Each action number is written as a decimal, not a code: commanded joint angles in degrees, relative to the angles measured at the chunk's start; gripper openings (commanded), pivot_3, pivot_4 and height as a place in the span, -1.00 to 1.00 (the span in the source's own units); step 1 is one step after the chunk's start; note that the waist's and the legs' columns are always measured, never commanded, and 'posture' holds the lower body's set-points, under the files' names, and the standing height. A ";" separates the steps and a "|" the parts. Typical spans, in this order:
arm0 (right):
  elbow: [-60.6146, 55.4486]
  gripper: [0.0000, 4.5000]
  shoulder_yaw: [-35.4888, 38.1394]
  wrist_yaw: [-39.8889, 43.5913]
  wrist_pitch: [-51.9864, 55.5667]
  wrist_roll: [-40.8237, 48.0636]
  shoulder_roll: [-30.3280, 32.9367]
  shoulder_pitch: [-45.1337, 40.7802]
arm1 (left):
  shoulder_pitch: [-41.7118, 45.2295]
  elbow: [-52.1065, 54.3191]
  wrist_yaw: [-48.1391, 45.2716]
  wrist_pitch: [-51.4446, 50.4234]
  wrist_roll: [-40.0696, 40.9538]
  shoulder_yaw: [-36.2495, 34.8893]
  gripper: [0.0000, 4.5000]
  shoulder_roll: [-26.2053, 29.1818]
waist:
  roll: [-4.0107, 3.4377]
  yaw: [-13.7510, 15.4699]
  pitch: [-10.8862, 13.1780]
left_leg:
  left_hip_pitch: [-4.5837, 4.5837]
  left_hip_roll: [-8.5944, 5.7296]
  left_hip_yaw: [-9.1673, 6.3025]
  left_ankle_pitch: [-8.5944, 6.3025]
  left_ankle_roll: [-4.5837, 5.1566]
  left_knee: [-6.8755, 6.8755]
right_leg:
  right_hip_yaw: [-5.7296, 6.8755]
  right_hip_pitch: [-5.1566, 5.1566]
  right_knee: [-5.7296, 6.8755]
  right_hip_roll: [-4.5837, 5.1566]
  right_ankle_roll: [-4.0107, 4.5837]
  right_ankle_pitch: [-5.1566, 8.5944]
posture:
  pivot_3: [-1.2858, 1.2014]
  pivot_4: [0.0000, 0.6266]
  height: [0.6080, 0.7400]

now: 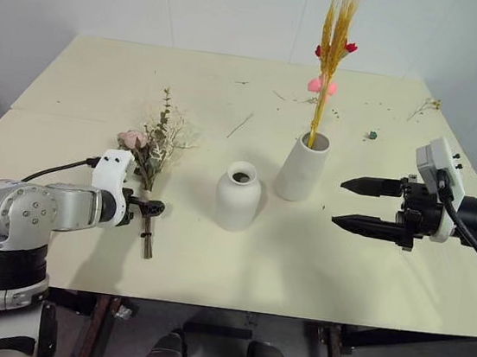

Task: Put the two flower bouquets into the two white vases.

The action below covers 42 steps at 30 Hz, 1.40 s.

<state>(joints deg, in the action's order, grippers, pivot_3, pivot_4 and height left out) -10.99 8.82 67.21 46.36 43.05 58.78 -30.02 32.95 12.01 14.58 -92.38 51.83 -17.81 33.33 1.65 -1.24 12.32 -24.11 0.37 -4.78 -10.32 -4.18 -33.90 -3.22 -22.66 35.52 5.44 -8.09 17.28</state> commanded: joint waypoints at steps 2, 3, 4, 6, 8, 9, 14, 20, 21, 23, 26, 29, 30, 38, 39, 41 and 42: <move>-2.26 0.98 3.46 -0.91 0.15 1.13 0.67 0.48 | 0.62 -3.42 2.20 -0.12 0.62 1.94 1.00 -1.62 | -0.04 0.12 -0.03 | 0.07 -0.07 0.02 0.00 0.01 -0.11 | -0.04 0.14 -0.07 0.05 0.39 0.19 | 0.03 -0.52 1.00; -2.67 1.00 3.74 -1.26 0.28 1.36 0.49 0.69 | 0.86 -4.10 2.85 -0.12 0.30 1.99 0.92 -2.10 | -0.03 0.18 -0.03 | 0.09 -0.08 0.04 0.00 0.02 -0.16 | -0.05 0.19 -0.10 0.07 0.47 0.18 | 0.03 -0.52 1.00; -3.12 1.00 3.99 -1.64 0.44 1.63 0.32 0.91 | 1.07 -4.52 3.07 -0.12 -0.01 2.42 0.82 -2.28 | -0.03 0.27 -0.03 | 0.09 -0.09 0.06 0.02 0.04 -0.21 | -0.07 0.21 -0.14 0.09 0.47 0.14 | 0.03 -0.52 1.00; -3.72 1.00 4.38 -2.28 0.61 2.07 0.04 1.28 | 1.40 -5.05 3.23 -0.12 -0.31 2.88 0.59 -2.68 | -0.03 0.37 -0.03 | 0.09 -0.10 0.12 0.05 0.08 -0.27 | -0.11 0.26 -0.27 0.10 0.51 0.02 | 0.03 -0.52 1.00; -4.15 1.00 4.64 -2.78 0.61 2.42 -0.13 1.65 | 1.80 -5.49 3.22 -0.12 -0.81 2.97 0.33 -3.28 | -0.04 0.57 -0.04 | 0.08 -0.10 0.21 0.05 0.09 -0.29 | -0.18 0.30 -0.44 0.11 0.51 -0.10 | 0.03 -0.52 1.00; -4.29 1.00 4.71 -2.94 0.56 2.54 -0.19 1.78 | 2.02 -5.66 3.15 -0.12 -1.16 2.97 0.19 -3.56 | -0.04 0.75 -0.04 | 0.08 -0.11 0.25 0.06 0.10 -0.29 | -0.20 0.32 -0.53 0.12 0.53 -0.14 | 0.03 -0.52 1.00; -4.15 1.00 4.56 -3.53 -0.01 2.37 -0.79 1.43 | 3.32 -6.10 2.07 -0.12 -4.86 2.38 -0.47 -5.06 | -0.04 1.60 -0.05 | 0.00 -0.16 0.32 0.05 0.13 -0.27 | -0.24 0.34 -0.72 0.19 0.52 -0.17 | 0.03 -0.52 1.00; -3.86 1.00 4.61 -3.51 -0.55 2.08 -0.94 1.48 | 4.20 -2.91 -2.56 1.69 -8.70 1.67 -0.96 -6.37 | -0.03 2.09 -0.05 | -0.01 -0.16 0.35 0.05 0.14 -0.26 | -0.24 0.31 -0.76 0.19 0.46 -0.20 | 0.03 -0.52 1.00; -3.78 1.00 4.61 -3.53 -0.63 2.04 -0.95 1.47 | 4.11 -2.06 -3.98 3.15 -9.03 2.02 -0.96 -6.16 | -0.03 2.15 -0.05 | -0.03 -0.16 0.35 0.05 0.14 -0.26 | -0.24 0.31 -0.77 0.19 0.45 -0.20 | 0.03 -0.52 1.00; -3.59 1.00 4.62 -3.68 -0.84 1.92 -1.06 1.44 | 4.41 -0.71 -6.43 7.45 -9.92 1.33 -0.96 -6.42 | -0.01 2.13 -0.04 | -0.08 -0.16 0.36 0.05 0.13 -0.25 | -0.24 0.29 -0.83 0.19 0.43 -0.22 | 0.03 -0.52 1.00; -3.52 1.00 4.59 -3.99 -1.20 1.74 -1.30 1.56 | 4.51 0.44 -9.70 17.99 -12.71 0.67 -0.96 -7.08 | 0.00 1.99 -0.03 | -0.13 -0.14 0.37 0.05 0.13 -0.17 | -0.25 0.24 -0.91 0.18 0.42 -0.23 | 0.03 -0.52 1.00; -4.20 1.00 5.02 -4.83 -0.96 2.23 -1.98 1.90 | 4.56 0.81 -13.83 25.36 -14.08 1.08 -0.96 -7.22 | 0.00 1.75 -0.03 | -0.13 -0.11 0.41 0.03 0.15 -0.08 | -0.26 0.20 -0.94 0.17 0.36 -0.25 | 0.03 -0.52 1.00; -4.43 1.00 5.16 -5.02 -0.94 2.32 -2.15 2.11 | 4.60 0.83 -15.25 27.62 -14.38 1.30 -0.96 -7.34 | 0.00 1.65 -0.03 | -0.13 -0.10 0.43 0.01 0.16 -0.05 | -0.27 0.19 -0.95 0.16 0.30 -0.29 | 0.03 -0.52 1.00; -6.78 1.00 8.22 -6.98 -1.27 4.70 -4.76 4.97 | 5.23 -0.90 -35.05 58.58 -14.58 0.79 -0.96 -12.63 | 0.00 1.35 -0.03 | -0.17 -0.09 0.51 -0.09 0.25 -0.04 | -0.28 0.21 -1.10 0.15 -0.44 -0.69 | 0.03 -0.52 1.00; -7.27 1.00 8.80 -7.09 -1.44 5.10 -5.13 5.59 | 5.31 -1.20 -36.62 60.40 -14.12 0.70 -0.96 -13.24 | 0.00 1.35 -0.03 | -0.17 -0.09 0.52 -0.10 0.26 -0.03 | -0.28 0.22 -1.13 0.16 -0.46 -0.70 | 0.03 -0.52 1.00; -8.60 1.00 9.95 -7.19 -1.71 5.87 -5.66 6.88 | 6.27 -1.77 -41.13 63.67 -10.83 -0.07 -0.96 -15.22 | 0.00 1.37 -0.03 | -0.17 -0.08 0.52 -0.11 0.29 -0.03 | -0.28 0.23 -1.16 0.15 -0.46 -0.70 | 0.03 -0.52 1.00; -9.06 1.00 10.32 -7.40 -1.88 6.11 -5.93 7.20 | 6.79 -2.10 -43.40 65.32 -9.38 -0.41 -0.96 -16.11 | 0.00 1.35 -0.03 | -0.17 -0.08 0.52 -0.12 0.30 -0.02 | -0.28 0.24 -1.16 0.15 -0.48 -0.71 | 0.03 -0.52 1.00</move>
<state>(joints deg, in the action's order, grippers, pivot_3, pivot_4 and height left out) -17.55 16.37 60.20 45.92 47.31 53.10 -22.79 37.96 9.12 -24.86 -31.00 39.37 -16.99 17.82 1.65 0.11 12.28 -24.29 0.29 -4.26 -10.43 -3.88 -33.92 -3.50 -22.43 34.36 5.59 -8.58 16.57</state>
